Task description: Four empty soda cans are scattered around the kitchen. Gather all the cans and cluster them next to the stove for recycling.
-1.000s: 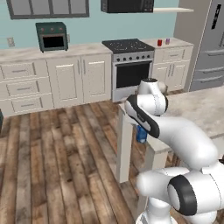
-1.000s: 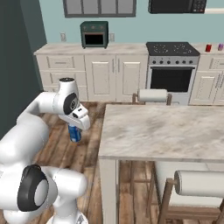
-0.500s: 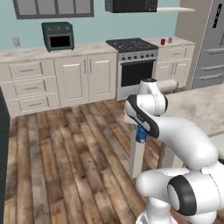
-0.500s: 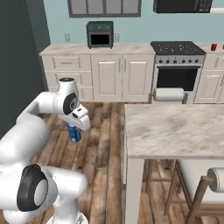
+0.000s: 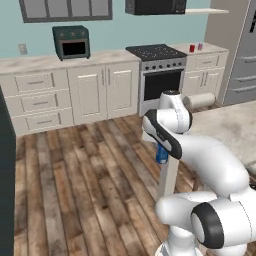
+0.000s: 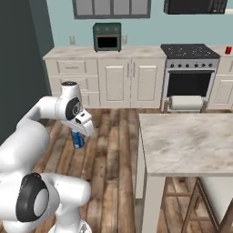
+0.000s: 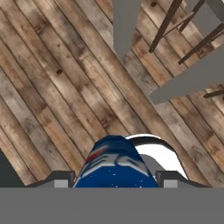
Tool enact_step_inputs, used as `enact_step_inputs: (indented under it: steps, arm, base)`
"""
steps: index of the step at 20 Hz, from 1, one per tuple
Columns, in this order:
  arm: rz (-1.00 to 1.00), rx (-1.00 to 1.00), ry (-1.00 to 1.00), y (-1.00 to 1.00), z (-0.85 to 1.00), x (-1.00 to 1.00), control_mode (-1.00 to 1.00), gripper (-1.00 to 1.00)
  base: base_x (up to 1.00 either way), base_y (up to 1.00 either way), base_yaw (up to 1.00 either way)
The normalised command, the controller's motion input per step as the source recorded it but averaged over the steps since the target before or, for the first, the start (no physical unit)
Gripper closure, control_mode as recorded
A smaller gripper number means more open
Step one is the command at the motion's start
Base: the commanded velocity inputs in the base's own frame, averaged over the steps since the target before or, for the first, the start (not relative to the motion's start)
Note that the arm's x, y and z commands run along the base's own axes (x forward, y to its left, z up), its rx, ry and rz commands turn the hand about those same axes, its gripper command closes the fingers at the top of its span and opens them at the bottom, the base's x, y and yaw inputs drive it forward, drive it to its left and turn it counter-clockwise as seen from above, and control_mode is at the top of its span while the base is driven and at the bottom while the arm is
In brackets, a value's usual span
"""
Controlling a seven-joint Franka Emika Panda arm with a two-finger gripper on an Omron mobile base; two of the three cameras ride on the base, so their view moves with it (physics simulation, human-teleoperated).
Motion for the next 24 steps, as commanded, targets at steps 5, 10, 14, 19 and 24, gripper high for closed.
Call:
enact_step_inputs:
  steps: [5, 10, 14, 19, 24]
  arm:
    - [0.0, 0.0, 0.0, 0.0, 0.0, 0.0, 1.0, 1.0]
    - [0.0, 0.0, 0.0, 0.0, 0.0, 0.0, 1.0, 1.0]
    - [0.0, 0.0, 0.0, 0.0, 0.0, 0.0, 1.0, 1.0]
    - [0.0, 0.0, 0.0, 0.0, 0.0, 0.0, 1.0, 1.0]
    - [0.0, 0.0, 0.0, 0.0, 0.0, 0.0, 1.0, 1.0]
  base:
    - [0.52, 0.35, 0.0]
    - [0.54, 0.31, 0.0]
    - [0.55, 0.27, 0.0]
    - [0.53, 0.2, 0.0]
    - [0.53, 0.15, 0.0]
